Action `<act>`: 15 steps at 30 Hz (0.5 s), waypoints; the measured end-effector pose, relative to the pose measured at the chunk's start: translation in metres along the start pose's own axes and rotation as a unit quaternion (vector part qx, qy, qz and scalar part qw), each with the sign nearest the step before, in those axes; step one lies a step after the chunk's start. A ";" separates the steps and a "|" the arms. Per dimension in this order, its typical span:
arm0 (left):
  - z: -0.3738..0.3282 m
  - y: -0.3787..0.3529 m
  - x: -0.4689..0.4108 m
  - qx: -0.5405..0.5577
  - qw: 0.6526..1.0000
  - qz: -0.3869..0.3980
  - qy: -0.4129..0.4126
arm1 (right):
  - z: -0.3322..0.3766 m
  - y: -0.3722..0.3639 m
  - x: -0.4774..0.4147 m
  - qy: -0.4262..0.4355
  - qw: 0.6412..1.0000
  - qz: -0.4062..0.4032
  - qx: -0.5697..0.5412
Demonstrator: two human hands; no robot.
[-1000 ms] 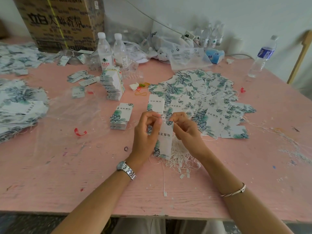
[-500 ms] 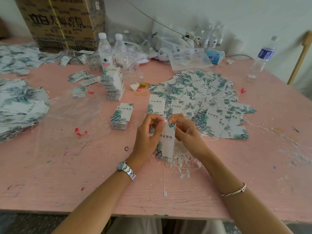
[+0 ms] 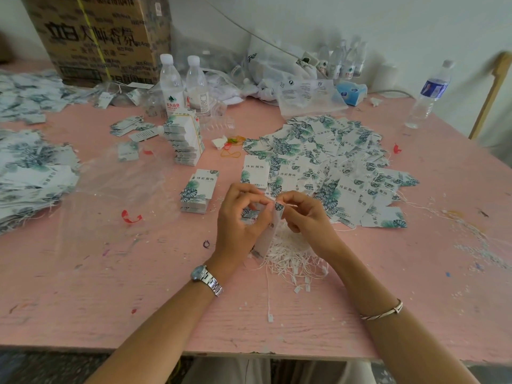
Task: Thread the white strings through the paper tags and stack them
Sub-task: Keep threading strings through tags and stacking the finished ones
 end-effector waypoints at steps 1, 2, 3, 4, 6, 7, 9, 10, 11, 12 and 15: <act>0.000 0.001 0.000 -0.002 1.000 -0.006 -0.001 | -0.001 0.000 0.000 -0.003 1.000 -0.002 -0.003; 0.000 0.001 0.000 -0.003 1.000 -0.011 -0.001 | -0.002 -0.001 0.000 -0.006 1.000 -0.005 -0.007; 0.001 0.002 0.001 -0.003 1.000 -0.016 0.000 | -0.002 -0.002 -0.001 -0.010 1.000 -0.008 -0.012; 0.001 0.003 0.001 -0.004 1.000 -0.020 0.001 | -0.001 -0.003 -0.001 -0.012 1.000 -0.012 -0.013; 0.002 0.003 0.001 -0.009 1.000 -0.025 0.006 | 0.001 -0.003 -0.001 -0.005 1.000 -0.012 0.003; 0.002 0.004 0.001 -0.010 1.000 -0.025 0.009 | 0.002 -0.003 -0.001 0.004 1.000 -0.010 0.009; 0.002 0.004 0.001 -0.010 1.000 -0.025 0.011 | 0.005 -0.002 -0.002 0.021 1.000 -0.008 0.014; 0.001 0.004 0.001 -0.009 1.000 -0.026 0.011 | 0.005 -0.001 -0.002 0.025 0.999 -0.011 0.026; 0.001 0.004 0.001 -0.007 1.000 -0.026 0.012 | 0.005 0.000 -0.003 0.029 0.999 -0.016 0.042; 0.001 0.004 0.001 -0.006 1.000 -0.025 0.015 | 0.004 0.000 -0.003 0.032 0.998 -0.020 0.052; 0.001 0.002 0.001 -0.009 1.000 -0.015 0.018 | 0.002 0.003 -0.004 0.038 0.997 -0.031 0.056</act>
Point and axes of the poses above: each hand's wrist, its own x-axis away from the middle knuckle, its own y-axis out of the back of the hand, z = x × y, the point moved 5 cm from there along -x, towards the middle knuckle, and after that the axes turned 9 degrees about y, right-handed, at the moved point
